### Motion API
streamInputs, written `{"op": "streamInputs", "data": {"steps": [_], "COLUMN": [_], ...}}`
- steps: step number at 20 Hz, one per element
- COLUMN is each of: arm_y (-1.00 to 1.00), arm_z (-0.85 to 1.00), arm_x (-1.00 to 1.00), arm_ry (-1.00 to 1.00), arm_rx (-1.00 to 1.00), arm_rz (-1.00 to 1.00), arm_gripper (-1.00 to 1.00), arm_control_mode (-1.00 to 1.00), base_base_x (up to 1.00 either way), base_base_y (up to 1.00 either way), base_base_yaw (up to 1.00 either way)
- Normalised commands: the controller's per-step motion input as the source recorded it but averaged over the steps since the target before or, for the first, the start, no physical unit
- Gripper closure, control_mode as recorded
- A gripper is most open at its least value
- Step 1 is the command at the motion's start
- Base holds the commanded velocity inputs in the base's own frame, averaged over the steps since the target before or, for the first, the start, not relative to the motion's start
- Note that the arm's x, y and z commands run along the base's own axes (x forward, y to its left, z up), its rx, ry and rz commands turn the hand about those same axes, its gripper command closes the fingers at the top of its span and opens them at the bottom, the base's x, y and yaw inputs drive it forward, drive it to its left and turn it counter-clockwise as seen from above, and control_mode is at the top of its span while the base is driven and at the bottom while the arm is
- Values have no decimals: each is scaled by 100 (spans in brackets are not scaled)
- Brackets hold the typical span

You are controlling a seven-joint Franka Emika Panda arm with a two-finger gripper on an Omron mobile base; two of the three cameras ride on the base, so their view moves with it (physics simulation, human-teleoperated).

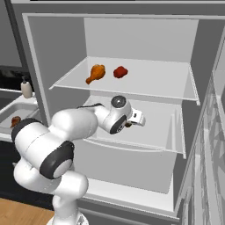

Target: Place one bell pepper and one chicken drumstick in each tupperware on the nearby counter, to pack two identical lunches.

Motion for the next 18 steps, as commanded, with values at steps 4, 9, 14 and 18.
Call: {"op": "streamInputs", "data": {"steps": [4, 9, 14, 18], "arm_y": [-1, -41, -27, -3], "arm_z": [2, 36, 98, 100], "arm_x": [-47, -100, -100, -100], "arm_ry": [-2, -6, 10, 24], "arm_rx": [0, 6, 4, 0], "arm_rz": [0, -2, -3, -9], "arm_gripper": [100, 100, 100, 100], "arm_control_mode": [-100, -100, -100, -100], "base_base_x": [0, 0, 0, 0], "base_base_y": [0, 0, 0, 0], "base_base_yaw": [0, 0, 0, 0]}}
